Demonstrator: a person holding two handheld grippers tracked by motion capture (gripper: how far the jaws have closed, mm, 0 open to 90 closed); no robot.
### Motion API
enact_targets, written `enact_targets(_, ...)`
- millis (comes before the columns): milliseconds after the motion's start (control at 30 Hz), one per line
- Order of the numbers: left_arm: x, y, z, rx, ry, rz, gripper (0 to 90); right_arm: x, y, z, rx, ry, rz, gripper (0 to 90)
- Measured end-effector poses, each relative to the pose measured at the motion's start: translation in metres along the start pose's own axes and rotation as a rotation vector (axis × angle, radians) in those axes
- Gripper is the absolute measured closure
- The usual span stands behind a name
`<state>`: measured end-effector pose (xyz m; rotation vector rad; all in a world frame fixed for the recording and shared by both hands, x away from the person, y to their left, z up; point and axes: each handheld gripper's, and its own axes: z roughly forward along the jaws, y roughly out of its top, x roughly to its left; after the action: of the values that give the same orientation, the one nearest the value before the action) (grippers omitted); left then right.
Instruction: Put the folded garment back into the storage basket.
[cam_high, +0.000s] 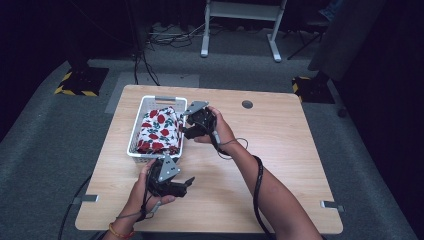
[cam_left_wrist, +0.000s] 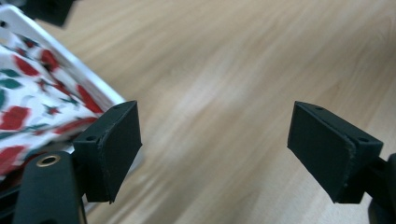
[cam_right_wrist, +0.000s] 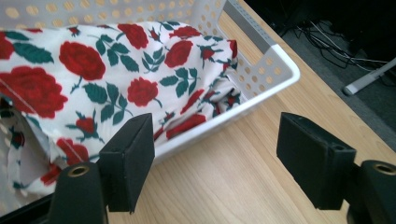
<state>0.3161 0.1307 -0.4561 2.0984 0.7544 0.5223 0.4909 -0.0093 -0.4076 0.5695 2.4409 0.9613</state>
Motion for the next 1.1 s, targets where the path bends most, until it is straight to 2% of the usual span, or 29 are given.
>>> enact_targets(233,-0.012,-0.009,0.014,0.058,-0.029,0.018,16.7,-0.002,-0.007,-0.016,0.031,-0.015,-0.024,27.6)
enact_targets(633,-0.02,-0.019,0.024,0.097,-0.083,0.013,16.7,-0.009,-0.027,-0.037,0.069,-0.016,-0.045,26.2)
enact_targets(800,-0.021,-0.026,0.031,0.13,-0.103,-0.005,16.7,-0.013,-0.039,-0.046,0.093,-0.019,-0.042,25.8)
enact_targets(933,-0.022,-0.03,0.035,0.152,-0.143,-0.019,17.0,-0.018,-0.05,-0.052,0.105,-0.023,-0.033,25.7)
enact_targets(1100,-0.024,-0.033,0.04,0.172,-0.146,-0.014,16.8,-0.025,-0.065,-0.058,0.129,-0.037,-0.016,25.6)
